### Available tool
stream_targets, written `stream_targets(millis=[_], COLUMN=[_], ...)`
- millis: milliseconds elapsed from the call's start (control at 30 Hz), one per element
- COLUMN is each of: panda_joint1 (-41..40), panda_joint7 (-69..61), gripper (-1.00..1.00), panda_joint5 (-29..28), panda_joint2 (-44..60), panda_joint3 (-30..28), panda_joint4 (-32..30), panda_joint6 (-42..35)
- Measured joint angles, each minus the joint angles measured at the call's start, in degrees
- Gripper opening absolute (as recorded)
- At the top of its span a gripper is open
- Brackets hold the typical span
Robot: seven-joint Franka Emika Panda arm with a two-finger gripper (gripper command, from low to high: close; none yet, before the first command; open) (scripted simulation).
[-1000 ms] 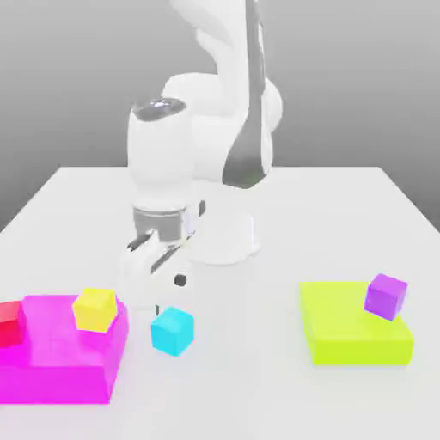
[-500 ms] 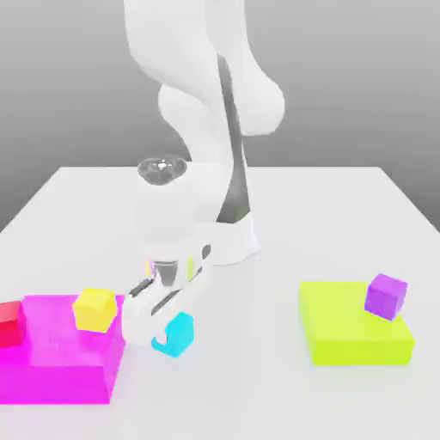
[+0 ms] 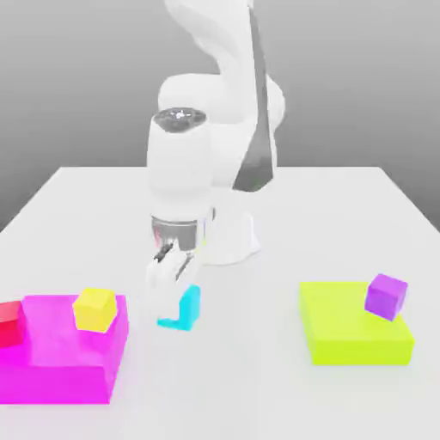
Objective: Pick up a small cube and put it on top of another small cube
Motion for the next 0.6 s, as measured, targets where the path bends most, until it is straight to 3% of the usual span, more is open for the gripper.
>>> stream_targets(millis=[267, 500, 600], panda_joint1=[-7.5, -16.9, -20.3], panda_joint7=[-19.9, -37.7, -40.9], gripper=[-1.0, -1.0, -1.0], panda_joint5=[1.1, 6.5, 7.2], panda_joint2=[2.7, 4.4, 7.9], panda_joint3=[-6.0, -11.6, -10.8], panda_joint4=[13.9, 26.0, 26.7], panda_joint6=[-12.3, -24.9, -22.4])
